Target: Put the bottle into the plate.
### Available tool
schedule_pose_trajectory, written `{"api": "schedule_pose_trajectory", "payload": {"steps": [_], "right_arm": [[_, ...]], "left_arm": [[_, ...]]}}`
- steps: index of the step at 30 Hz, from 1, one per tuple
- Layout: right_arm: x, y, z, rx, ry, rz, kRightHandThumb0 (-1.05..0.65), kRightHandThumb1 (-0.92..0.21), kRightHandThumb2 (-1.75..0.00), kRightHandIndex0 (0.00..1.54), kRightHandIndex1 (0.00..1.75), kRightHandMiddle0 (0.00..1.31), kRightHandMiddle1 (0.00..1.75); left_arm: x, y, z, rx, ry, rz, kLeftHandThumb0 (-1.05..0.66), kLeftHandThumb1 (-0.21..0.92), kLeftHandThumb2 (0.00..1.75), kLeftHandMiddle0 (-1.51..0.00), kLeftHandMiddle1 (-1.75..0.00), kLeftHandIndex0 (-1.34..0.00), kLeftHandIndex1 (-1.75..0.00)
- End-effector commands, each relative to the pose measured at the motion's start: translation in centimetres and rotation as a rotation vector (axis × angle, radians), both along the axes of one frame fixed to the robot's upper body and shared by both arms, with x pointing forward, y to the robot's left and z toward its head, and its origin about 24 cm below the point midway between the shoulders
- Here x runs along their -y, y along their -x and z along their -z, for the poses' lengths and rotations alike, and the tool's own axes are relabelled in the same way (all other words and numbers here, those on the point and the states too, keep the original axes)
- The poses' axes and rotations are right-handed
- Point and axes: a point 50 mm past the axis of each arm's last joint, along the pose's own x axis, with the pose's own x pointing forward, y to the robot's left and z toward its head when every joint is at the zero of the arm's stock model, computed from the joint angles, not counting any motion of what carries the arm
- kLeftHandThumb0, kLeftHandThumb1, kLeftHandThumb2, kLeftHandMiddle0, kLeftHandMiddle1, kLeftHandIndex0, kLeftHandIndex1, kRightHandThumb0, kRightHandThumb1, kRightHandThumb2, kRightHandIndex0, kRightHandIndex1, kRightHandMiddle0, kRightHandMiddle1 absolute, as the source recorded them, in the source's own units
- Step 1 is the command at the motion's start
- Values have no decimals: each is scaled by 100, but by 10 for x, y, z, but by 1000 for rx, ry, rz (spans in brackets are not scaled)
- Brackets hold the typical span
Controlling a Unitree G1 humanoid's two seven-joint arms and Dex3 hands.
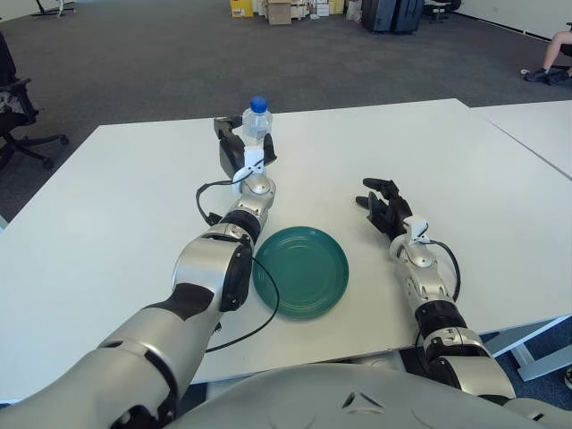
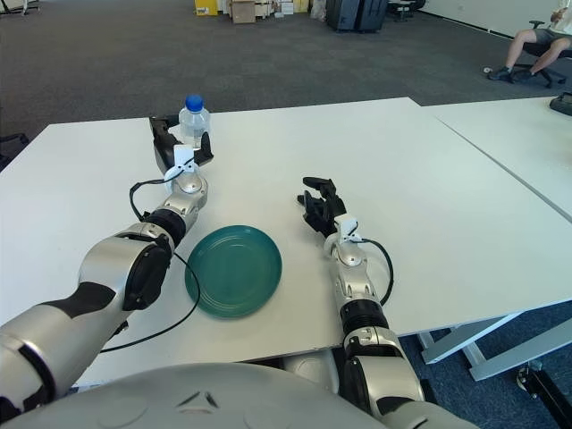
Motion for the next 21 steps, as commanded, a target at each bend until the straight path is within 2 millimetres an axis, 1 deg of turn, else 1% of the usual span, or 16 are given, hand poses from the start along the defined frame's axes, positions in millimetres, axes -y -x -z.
{"api": "schedule_pose_trajectory", "payload": {"steps": [1,11,21], "right_arm": [[0,-4,-4,10,1,5,-64,-92,-72,34,72,0,107],[-1,-5,-5,16,-2,9,-63,-92,-73,34,73,0,105],[-1,-4,-2,6,-10,19,-62,-92,-71,35,74,0,109]], "left_arm": [[4,-8,-25,120,19,20,-48,30,132,-120,-175,-62,-175],[12,-9,-31,181,67,119,-49,28,135,-122,-175,-64,-175],[15,-9,-37,236,74,216,-50,26,137,-123,-175,-65,-175]]}}
